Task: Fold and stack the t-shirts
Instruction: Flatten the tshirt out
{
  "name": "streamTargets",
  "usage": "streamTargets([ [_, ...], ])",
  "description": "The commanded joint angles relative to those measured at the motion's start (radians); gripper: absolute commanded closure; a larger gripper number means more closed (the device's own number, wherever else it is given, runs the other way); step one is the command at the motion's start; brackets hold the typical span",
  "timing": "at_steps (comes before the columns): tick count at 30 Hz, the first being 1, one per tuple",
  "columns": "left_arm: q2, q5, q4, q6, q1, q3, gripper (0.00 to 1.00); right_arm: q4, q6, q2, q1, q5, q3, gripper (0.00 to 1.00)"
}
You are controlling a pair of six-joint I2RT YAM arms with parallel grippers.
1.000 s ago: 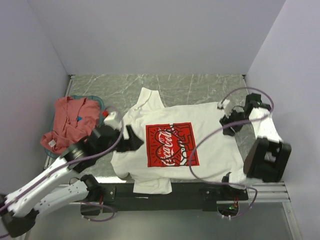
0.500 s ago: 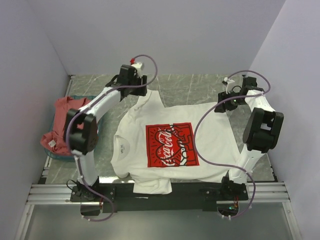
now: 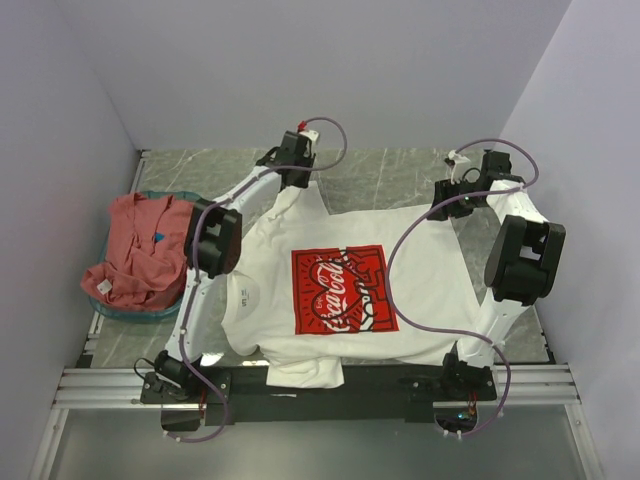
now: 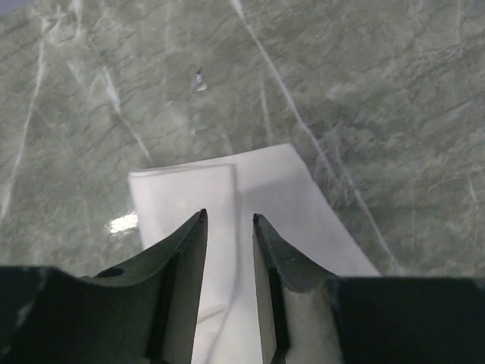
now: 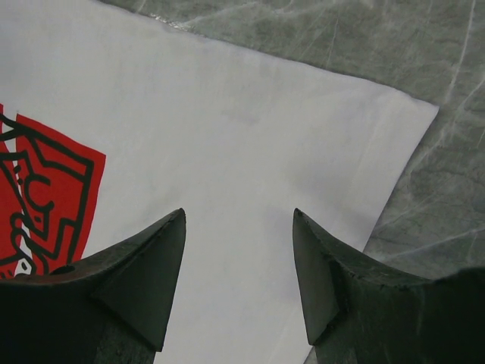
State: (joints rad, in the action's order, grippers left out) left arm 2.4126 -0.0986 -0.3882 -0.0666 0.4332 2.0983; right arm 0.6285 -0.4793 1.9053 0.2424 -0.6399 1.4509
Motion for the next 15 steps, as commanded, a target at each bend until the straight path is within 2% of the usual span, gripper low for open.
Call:
streamTargets([
  [1, 0.045, -0.098, -0.012, 0.001, 0.035, 0.081, 0.63, -0.036, 0.021, -0.043, -0.003, 0.0, -0.001, 0.35],
  [6, 0.088, -0.17, -0.008, 0.01, 0.05, 0.12, 0.59, -0.026, 0.015, -0.025, -0.003, -0.006, 0.003, 0.35],
  [15, 0.132, -0.26, 0.009, 0.028, 0.062, 0.123, 0.61, -0.016, 0.004, -0.015, -0.002, -0.018, 0.0, 0.35],
])
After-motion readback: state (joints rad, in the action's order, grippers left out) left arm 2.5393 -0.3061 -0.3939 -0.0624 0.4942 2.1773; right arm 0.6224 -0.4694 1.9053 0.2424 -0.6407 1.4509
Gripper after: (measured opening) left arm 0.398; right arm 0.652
